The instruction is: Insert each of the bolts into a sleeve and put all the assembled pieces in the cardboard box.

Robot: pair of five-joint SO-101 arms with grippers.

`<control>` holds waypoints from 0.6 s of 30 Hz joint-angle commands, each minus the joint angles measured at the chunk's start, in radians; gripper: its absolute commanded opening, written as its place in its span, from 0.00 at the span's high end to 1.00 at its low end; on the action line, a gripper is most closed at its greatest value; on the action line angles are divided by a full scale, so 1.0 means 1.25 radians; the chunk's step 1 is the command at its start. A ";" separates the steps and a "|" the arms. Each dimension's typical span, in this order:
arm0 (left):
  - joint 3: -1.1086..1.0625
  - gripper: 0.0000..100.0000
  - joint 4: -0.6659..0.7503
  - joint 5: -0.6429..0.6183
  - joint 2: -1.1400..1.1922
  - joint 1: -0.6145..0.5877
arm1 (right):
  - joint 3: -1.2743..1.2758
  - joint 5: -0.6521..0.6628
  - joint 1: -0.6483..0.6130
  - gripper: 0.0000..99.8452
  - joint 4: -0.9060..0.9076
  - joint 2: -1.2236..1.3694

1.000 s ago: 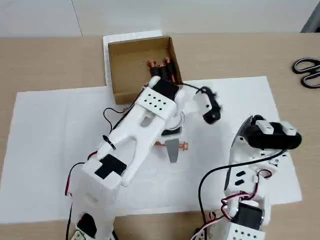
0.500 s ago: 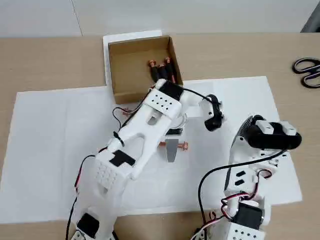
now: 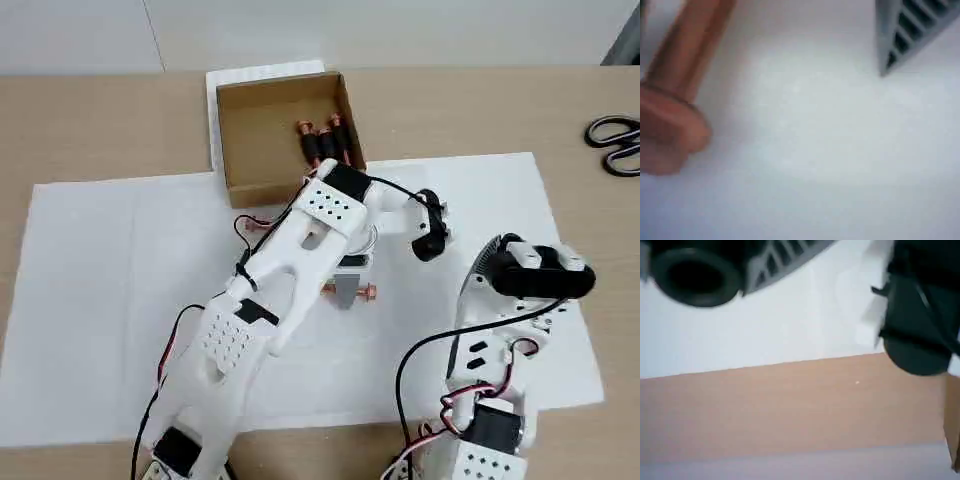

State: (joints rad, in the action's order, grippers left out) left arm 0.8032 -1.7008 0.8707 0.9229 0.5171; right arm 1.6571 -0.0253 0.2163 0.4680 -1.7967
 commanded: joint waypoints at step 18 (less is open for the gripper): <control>0.024 0.99 -0.041 -0.050 -0.001 0.077 | -0.005 0.010 -0.031 1.00 -0.021 -0.012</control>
State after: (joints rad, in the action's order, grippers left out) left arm 0.8017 -1.7561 0.8247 0.9275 0.5892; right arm 1.6586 -0.0222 0.1857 0.4680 -1.7967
